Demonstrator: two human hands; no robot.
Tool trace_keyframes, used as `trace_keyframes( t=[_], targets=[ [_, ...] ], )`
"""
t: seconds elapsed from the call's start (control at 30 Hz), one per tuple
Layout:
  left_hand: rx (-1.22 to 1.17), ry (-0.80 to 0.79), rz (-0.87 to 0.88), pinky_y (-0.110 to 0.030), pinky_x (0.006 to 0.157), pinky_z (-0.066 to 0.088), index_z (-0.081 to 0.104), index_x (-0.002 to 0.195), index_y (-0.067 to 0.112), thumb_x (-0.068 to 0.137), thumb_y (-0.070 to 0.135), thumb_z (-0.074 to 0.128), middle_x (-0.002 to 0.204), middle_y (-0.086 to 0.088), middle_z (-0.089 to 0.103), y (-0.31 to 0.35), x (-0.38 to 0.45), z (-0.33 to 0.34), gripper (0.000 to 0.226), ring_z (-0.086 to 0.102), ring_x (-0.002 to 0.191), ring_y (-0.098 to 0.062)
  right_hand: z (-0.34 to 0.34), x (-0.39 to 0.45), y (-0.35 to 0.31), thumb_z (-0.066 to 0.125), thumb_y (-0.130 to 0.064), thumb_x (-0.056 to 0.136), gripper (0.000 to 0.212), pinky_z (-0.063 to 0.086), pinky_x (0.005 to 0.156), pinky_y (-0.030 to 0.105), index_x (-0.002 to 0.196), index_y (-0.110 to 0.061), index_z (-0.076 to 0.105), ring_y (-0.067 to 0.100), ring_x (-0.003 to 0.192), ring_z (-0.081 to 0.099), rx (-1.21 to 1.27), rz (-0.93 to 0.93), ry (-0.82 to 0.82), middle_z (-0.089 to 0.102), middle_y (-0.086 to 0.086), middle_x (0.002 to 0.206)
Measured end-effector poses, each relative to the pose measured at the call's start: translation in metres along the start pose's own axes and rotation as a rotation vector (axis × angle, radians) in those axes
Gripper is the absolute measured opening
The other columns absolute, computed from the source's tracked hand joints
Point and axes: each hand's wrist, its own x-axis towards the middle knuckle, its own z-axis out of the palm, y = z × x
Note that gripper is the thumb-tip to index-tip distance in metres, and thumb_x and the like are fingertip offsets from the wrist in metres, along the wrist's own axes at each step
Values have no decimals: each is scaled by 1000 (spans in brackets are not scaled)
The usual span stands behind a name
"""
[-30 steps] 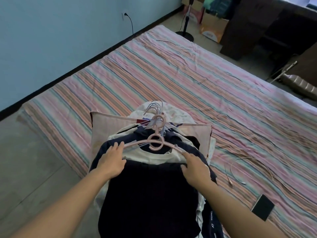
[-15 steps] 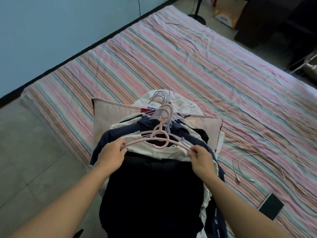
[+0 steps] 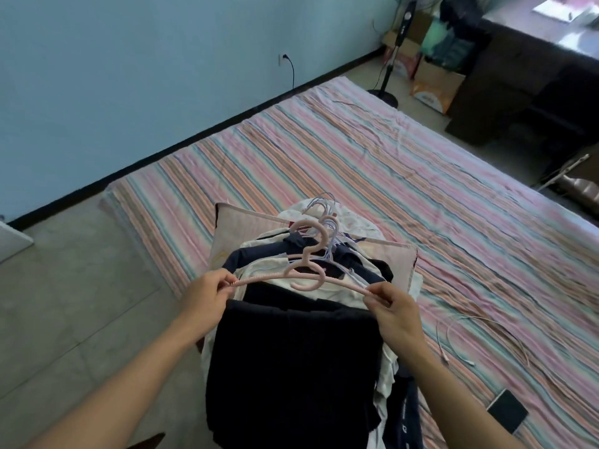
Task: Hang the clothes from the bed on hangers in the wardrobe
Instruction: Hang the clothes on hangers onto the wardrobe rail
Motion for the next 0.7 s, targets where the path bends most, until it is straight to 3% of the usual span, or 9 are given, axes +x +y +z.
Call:
trace_keyframes(
  t=[0.17,0.27,0.5,0.6,0.7],
  targets=[
    [-92,124,41,-27,57,40,68,83,23,87,7,67,70,8,63,13,-60,-62,17,59,64,-14,-14,-47,-55,70,-9,90,14,39,57,13,86,-23,69,1,60,52,38,-103,2,61,-4,72],
    [-135,205,57,-33,60,50,68,82,20,87,5,69,69,4,64,20,-100,-103,16,60,62,-19,-25,-77,-94,74,-8,87,16,45,64,15,84,-23,73,1,65,59,94,-187,-12,68,-5,73],
    [-207,445,95,-37,67,57,74,92,11,87,6,70,73,4,67,41,-212,-192,9,63,65,-17,-54,-162,-188,76,-4,85,12,49,61,12,86,-15,77,-2,63,65,224,-324,-74,72,-7,68],
    [-233,499,105,-40,70,59,73,94,16,86,6,71,77,3,68,47,-258,-231,13,65,69,-18,-61,-191,-224,77,-9,84,16,52,66,17,82,-25,77,6,67,68,177,-421,-90,74,-4,72],
    [-228,571,160,-40,69,58,70,90,25,86,5,71,79,4,68,49,-299,-265,21,65,69,-18,-64,-216,-258,76,-7,85,13,47,58,13,86,-20,77,-1,58,60,183,-516,-135,69,-4,65]
  ],
)
